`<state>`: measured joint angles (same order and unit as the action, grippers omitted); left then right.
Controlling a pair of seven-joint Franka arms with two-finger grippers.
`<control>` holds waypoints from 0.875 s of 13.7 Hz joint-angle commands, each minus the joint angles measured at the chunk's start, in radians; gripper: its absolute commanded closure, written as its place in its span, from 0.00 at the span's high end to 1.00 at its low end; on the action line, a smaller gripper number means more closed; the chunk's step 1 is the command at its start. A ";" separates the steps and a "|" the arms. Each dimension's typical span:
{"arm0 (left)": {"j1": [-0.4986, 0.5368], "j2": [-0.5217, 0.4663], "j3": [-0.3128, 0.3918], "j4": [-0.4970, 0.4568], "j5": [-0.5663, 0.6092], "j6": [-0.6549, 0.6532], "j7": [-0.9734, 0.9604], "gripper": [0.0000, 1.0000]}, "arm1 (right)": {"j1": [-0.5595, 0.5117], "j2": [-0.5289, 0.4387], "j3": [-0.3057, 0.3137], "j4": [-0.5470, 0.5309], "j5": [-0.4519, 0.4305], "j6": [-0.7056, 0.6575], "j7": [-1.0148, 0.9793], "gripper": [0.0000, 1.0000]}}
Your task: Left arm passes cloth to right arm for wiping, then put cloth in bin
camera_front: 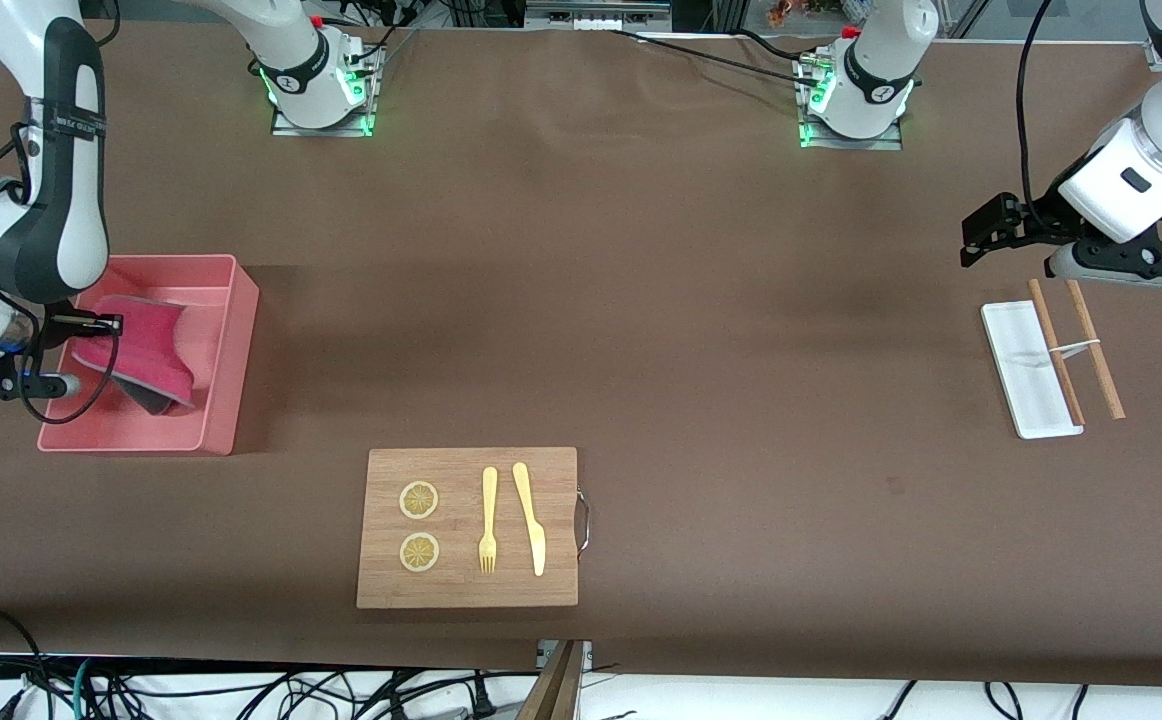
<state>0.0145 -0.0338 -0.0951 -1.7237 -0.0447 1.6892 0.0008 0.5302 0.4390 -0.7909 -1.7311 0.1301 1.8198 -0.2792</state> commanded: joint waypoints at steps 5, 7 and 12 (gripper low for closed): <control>0.004 0.008 -0.003 0.023 0.003 -0.014 0.005 1.00 | 0.011 -0.028 0.016 0.085 0.068 -0.007 -0.015 1.00; 0.004 0.008 -0.003 0.023 0.003 -0.014 0.007 1.00 | 0.022 -0.031 0.016 0.140 0.068 -0.052 -0.047 1.00; 0.004 0.008 -0.003 0.023 0.003 -0.019 0.005 1.00 | 0.042 -0.091 0.019 0.242 0.149 -0.237 -0.054 1.00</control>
<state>0.0145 -0.0338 -0.0951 -1.7237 -0.0447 1.6880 0.0008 0.5640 0.4021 -0.7761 -1.4893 0.2639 1.6157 -0.3144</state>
